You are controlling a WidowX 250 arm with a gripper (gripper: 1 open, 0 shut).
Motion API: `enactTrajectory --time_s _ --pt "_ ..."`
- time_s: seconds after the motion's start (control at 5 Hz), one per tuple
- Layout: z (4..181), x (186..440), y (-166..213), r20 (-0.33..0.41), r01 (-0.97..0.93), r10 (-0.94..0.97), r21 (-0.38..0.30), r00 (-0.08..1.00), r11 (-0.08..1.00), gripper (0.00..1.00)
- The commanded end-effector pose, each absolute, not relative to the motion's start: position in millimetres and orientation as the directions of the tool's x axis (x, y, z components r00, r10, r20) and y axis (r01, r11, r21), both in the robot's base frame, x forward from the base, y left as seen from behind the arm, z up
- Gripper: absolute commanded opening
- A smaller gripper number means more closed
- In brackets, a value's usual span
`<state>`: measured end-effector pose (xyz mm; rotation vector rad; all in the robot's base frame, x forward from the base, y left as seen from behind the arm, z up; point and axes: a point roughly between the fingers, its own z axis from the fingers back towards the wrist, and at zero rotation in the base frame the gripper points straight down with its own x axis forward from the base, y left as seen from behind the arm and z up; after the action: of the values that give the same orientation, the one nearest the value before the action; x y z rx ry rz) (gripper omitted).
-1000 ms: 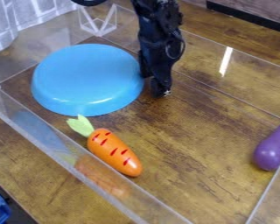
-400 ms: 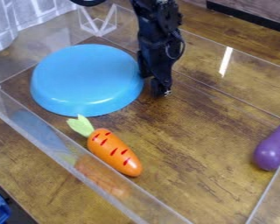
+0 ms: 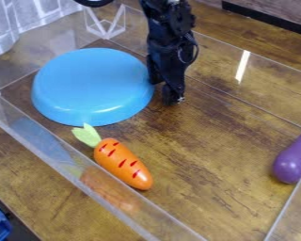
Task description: Move the carrot to the left side
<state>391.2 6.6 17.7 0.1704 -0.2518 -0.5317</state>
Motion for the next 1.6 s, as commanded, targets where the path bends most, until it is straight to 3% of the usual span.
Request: enactTrajectory --time_s 0.0,1.2,1.4 --pt "6.7 378.7 -8.6 0.159 0.500 -0.532 0.200 0.832 0.843 0.00" --pt "9.6 383.4 -17.2 0.181 0.456 -0.490 0.200 0.853 0.867 0.00" --pt "10.3 375.7 -17.2 0.189 0.445 -0.479 0.196 0.857 0.874 1.00"
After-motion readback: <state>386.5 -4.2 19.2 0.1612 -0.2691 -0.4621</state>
